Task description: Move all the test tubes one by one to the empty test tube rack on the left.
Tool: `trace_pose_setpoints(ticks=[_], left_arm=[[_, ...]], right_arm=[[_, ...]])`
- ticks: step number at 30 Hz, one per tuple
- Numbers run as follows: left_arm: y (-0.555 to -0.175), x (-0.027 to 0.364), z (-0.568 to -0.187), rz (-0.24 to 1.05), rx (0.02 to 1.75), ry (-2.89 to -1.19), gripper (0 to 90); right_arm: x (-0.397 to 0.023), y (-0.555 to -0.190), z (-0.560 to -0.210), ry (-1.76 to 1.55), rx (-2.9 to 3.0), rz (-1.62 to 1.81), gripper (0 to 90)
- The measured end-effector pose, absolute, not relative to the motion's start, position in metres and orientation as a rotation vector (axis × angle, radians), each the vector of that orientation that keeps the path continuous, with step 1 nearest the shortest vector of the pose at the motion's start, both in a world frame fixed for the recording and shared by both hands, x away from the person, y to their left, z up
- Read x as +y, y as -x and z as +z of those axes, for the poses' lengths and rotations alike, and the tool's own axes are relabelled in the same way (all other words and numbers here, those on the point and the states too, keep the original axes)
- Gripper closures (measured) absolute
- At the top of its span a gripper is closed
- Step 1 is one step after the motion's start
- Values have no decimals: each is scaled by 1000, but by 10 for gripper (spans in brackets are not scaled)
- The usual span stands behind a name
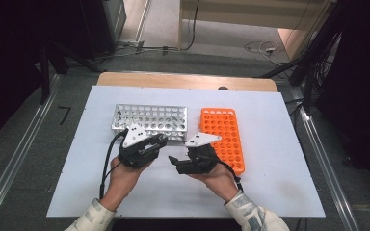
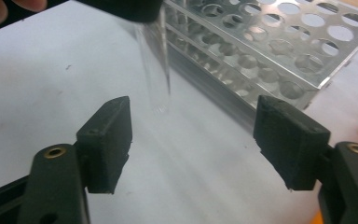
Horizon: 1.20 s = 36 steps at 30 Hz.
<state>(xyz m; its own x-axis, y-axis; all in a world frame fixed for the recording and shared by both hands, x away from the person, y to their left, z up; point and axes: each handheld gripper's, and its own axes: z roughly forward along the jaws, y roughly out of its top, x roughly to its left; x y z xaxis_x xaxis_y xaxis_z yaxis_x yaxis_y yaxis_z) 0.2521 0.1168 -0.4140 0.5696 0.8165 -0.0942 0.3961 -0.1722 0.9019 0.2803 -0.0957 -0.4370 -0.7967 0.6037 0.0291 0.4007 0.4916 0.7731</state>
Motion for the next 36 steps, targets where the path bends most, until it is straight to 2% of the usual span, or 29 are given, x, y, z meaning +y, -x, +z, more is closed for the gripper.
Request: trace_pose_setpoints(ticks=[36], left_arm=[[-275,147,-397,589,1109,-1707,751]], right_arm=[[-134,-282,-432,-943,2413,1194,246]])
